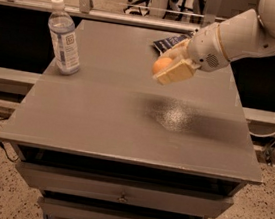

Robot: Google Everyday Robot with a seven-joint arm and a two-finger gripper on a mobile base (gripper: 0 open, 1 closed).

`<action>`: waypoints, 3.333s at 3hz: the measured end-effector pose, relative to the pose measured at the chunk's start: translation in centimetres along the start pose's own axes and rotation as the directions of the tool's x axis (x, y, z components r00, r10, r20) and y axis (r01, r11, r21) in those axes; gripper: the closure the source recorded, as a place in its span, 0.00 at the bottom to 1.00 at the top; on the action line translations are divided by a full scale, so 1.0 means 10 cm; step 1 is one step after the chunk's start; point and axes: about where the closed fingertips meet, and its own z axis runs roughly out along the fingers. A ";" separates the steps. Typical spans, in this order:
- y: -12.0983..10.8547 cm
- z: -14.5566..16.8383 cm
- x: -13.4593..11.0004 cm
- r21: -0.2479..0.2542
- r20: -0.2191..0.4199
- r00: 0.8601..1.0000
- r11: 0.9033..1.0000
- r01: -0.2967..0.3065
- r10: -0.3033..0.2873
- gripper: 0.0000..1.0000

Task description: Move orange near blue plastic bottle

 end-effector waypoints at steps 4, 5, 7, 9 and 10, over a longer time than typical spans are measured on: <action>-0.25 1.00 -0.89 0.009 0.218 0.973 0.997 0.076 -0.076 1.00; -0.31 1.39 -0.98 0.004 0.245 0.968 0.999 0.052 -0.052 1.00; -0.30 1.77 -0.86 -0.010 0.253 0.967 1.000 -0.015 0.017 1.00; -0.26 2.05 -0.99 -0.049 0.287 0.957 0.998 -0.037 0.050 0.75; -0.23 2.13 -0.99 -0.066 0.290 0.955 0.997 -0.050 0.068 0.52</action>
Offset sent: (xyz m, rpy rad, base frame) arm 0.0081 0.0309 0.0021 0.0953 -0.0236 0.0041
